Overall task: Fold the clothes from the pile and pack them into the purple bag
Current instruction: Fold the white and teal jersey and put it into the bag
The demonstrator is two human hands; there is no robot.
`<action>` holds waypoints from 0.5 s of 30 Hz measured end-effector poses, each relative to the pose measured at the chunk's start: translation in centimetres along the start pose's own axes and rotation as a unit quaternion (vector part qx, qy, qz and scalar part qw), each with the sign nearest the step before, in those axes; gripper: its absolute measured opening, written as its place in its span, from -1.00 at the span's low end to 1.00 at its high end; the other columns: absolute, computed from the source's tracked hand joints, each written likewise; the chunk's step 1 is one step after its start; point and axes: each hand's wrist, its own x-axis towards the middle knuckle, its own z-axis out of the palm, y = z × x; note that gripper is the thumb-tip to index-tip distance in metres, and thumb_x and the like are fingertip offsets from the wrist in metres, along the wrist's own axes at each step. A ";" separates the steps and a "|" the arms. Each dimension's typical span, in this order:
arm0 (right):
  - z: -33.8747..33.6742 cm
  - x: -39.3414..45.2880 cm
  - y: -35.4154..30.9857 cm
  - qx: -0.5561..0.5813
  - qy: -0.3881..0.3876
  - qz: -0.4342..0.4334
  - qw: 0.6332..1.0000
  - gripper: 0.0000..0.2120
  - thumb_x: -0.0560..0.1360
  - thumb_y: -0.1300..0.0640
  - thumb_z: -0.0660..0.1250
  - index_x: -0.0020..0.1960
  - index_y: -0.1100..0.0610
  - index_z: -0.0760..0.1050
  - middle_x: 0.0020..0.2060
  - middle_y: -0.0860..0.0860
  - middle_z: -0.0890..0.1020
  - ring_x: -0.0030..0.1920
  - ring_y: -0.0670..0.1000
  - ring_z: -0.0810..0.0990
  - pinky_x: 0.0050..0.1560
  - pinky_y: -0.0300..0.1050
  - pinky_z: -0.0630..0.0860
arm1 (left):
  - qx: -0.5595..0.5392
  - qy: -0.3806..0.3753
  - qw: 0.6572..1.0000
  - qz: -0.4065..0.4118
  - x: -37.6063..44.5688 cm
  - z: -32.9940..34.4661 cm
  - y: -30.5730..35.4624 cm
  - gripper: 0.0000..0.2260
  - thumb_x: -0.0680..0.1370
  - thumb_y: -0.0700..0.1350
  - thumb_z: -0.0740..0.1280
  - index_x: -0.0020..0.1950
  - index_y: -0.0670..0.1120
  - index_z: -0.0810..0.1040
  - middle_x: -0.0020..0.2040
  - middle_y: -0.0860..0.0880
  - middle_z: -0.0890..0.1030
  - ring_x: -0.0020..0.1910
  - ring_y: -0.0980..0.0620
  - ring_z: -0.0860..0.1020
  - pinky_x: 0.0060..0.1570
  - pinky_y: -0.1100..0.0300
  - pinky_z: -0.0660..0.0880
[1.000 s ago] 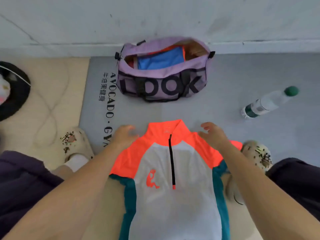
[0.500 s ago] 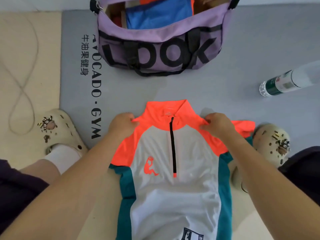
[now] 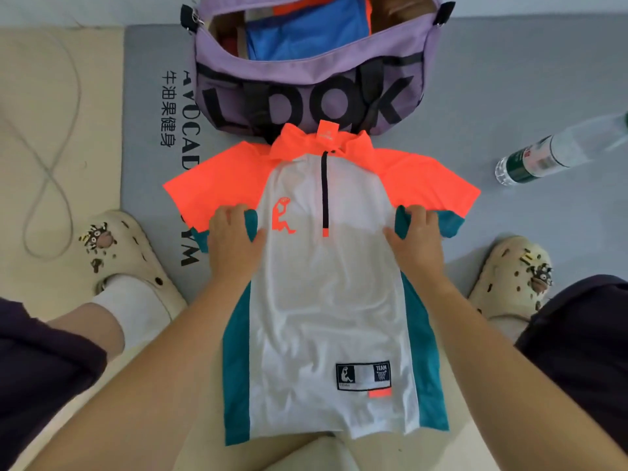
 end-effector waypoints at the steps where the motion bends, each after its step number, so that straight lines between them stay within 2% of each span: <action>1: 0.5 -1.2 0.9 0.002 -0.001 0.036 0.999 -0.50 0.46 0.06 0.43 0.30 0.22 0.34 0.19 0.19 0.41 0.18 0.22 0.42 0.09 0.10 0.44 | -0.006 0.012 0.999 -0.041 -1.5 0.5 -0.9 -0.57 0.48 -0.11 0.42 0.31 -0.20 0.46 0.24 -0.22 0.45 0.26 -0.21 0.38 0.23 -0.06 0.36; 3: 1.1 -3.4 2.4 0.001 0.012 0.111 0.994 -0.47 0.46 0.00 0.42 0.28 0.23 0.34 0.17 0.19 0.42 0.17 0.22 0.42 0.16 0.13 0.42 | -0.030 0.024 0.990 -0.134 -3.9 1.1 -2.7 -0.60 0.46 -0.06 0.45 0.20 -0.24 0.49 0.14 -0.21 0.51 0.17 -0.20 0.45 0.11 -0.04 0.43; 6: 1.5 -5.5 3.6 0.060 0.030 0.196 0.978 -0.51 0.44 -0.07 0.42 0.20 0.17 0.35 0.04 0.08 0.46 -0.04 0.12 0.47 0.05 0.06 0.44 | -0.094 0.030 0.962 -0.255 -6.5 2.0 -4.4 -0.69 0.45 0.01 0.45 -0.06 -0.22 0.51 -0.14 -0.14 0.59 -0.14 -0.18 0.57 -0.28 0.08 0.44; 9: 1.7 -6.1 3.9 0.192 0.021 0.253 0.948 -0.65 0.48 -0.11 0.40 0.02 0.13 0.40 -0.23 -0.05 0.50 -0.23 0.01 0.50 -0.18 -0.10 0.40 | -0.118 -0.012 0.932 -0.343 -7.5 2.6 -5.1 -0.70 0.51 0.07 0.40 -0.03 -0.14 0.43 -0.16 -0.05 0.53 -0.21 -0.09 0.51 -0.24 0.09 0.41; 12: 1.7 -5.8 4.7 0.169 0.012 0.227 0.959 -0.60 0.53 -0.06 0.35 -0.31 0.18 0.35 -0.46 0.00 0.37 -0.40 0.02 0.32 -0.40 -0.11 0.24 | -0.124 -0.056 0.935 -0.327 -7.1 2.6 -6.2 -0.70 0.59 0.03 0.28 -0.19 -0.18 0.41 -0.26 -0.11 0.47 -0.25 -0.11 0.46 -0.29 0.10 0.34; 13: 1.5 -5.6 5.0 0.151 0.005 0.224 0.963 -0.57 0.53 -0.03 0.36 -0.37 0.16 0.30 -0.49 0.00 0.33 -0.41 0.02 0.28 -0.43 -0.10 0.20 | -0.128 -0.048 0.933 -0.332 -6.8 2.4 -6.5 -0.69 0.61 0.01 0.25 -0.18 -0.21 0.42 -0.24 -0.13 0.46 -0.23 -0.12 0.46 -0.27 0.09 0.36; 15: 1.0 -5.2 5.7 0.113 -0.018 0.228 0.967 -0.52 0.49 -0.01 0.41 -0.43 0.12 0.23 -0.52 0.00 0.30 -0.45 0.02 0.25 -0.44 -0.08 0.18 | -0.084 -0.003 0.931 -0.356 -6.6 1.5 -6.8 -0.72 0.62 -0.01 0.24 -0.04 -0.24 0.49 -0.06 -0.19 0.49 -0.12 -0.18 0.49 -0.16 0.00 0.47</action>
